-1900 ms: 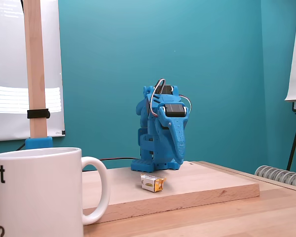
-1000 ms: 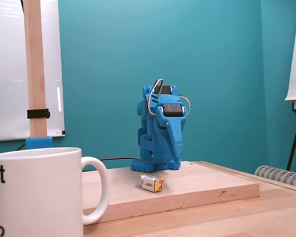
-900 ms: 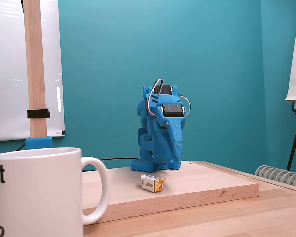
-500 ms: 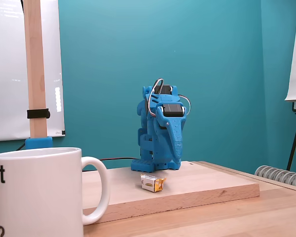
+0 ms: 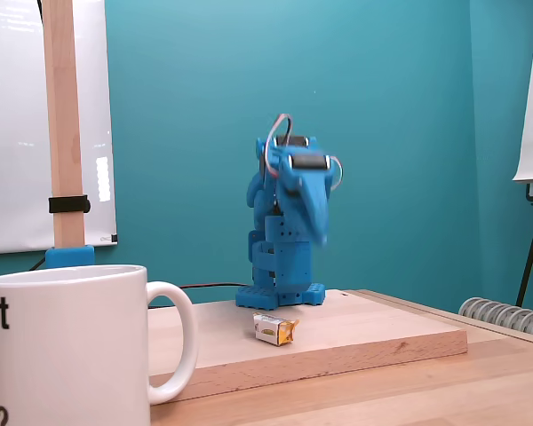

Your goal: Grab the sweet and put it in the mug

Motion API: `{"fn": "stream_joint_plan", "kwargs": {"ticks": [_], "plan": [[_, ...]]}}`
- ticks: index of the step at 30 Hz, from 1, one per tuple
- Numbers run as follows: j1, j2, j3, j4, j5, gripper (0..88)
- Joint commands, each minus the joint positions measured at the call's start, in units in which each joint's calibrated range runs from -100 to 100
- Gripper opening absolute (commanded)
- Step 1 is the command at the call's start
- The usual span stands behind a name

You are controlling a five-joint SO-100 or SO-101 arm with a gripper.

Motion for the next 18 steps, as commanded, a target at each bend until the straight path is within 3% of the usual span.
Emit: {"fn": "stream_joint_plan", "kwargs": {"ticks": [1,18], "plan": [[0.1,-0.1,-9.6,0.0,-0.1,3.0],[7.8,0.1,-9.2,0.0,-0.1,2.8]]}}
